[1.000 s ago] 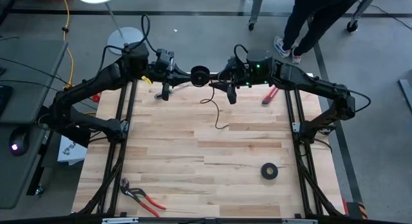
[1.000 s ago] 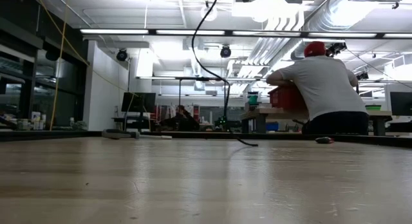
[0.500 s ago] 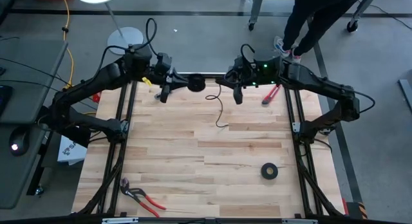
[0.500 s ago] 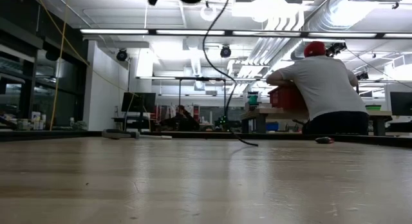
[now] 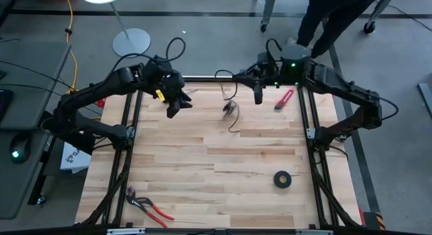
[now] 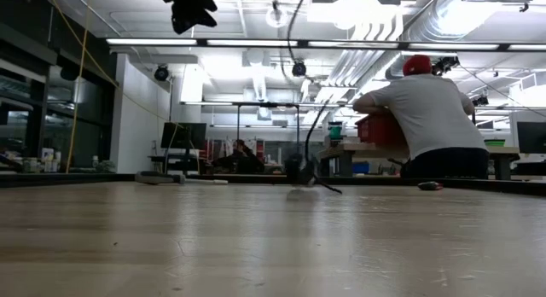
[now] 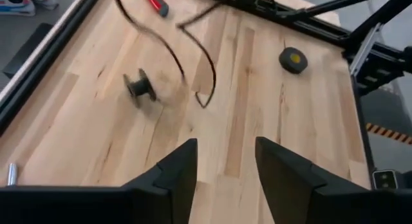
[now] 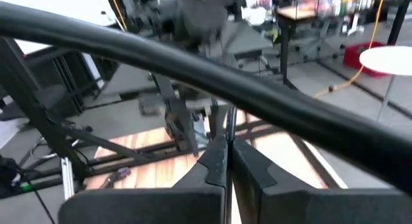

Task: Coil cords
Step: Uncoil the black wire from the black spool

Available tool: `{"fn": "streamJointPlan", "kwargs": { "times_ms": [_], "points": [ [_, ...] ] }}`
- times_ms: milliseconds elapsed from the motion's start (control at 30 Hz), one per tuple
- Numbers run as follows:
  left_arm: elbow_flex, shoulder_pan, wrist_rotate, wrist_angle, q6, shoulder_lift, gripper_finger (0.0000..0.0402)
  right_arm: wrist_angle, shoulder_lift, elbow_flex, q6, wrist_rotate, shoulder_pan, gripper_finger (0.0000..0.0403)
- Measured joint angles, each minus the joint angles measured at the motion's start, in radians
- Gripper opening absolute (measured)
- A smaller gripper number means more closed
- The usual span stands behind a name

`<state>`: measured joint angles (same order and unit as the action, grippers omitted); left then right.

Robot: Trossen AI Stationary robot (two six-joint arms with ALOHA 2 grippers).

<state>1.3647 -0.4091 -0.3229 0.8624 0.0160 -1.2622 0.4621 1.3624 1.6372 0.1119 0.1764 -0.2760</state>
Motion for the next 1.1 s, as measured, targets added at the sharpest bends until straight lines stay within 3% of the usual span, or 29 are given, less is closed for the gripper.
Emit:
{"fn": "streamJointPlan", "kwargs": {
  "times_ms": [233, 367, 533, 700, 833, 967, 1100],
  "points": [
    [0.000, 0.005, 0.000, -0.032, -0.057, -0.091, 0.0159, 0.131, -0.001, 0.200, -0.007, 0.000, 0.001, 0.0000],
    [0.000, 0.005, -0.001, -0.040, -0.091, -0.173, 0.0159, 0.385, -0.004, 0.307, -0.003, -0.014, 0.011, 0.0000],
    [0.000, 0.008, -0.017, -0.048, -0.127, -0.291, 0.0159, 0.658, -0.001, 0.323, 0.047, -0.018, 0.071, 0.0000],
    [0.000, 0.020, -0.074, -0.046, -0.164, -0.418, 0.0159, 0.831, -0.001, 0.256, 0.125, -0.124, 0.144, 0.0000],
    [-0.001, 0.027, -0.118, 0.010, -0.206, -0.493, 0.0159, 0.926, -0.001, 0.136, 0.182, -0.140, 0.167, 0.0003],
    [-0.056, 0.017, -0.184, -0.016, -0.203, -0.505, 0.0159, 0.900, -0.001, -0.051, 0.205, -0.123, 0.187, 0.0015],
    [-0.163, -0.012, -0.223, -0.125, -0.150, -0.443, 0.0159, 0.757, 0.000, -0.239, 0.228, -0.105, 0.200, 0.0039]
  ]
}}
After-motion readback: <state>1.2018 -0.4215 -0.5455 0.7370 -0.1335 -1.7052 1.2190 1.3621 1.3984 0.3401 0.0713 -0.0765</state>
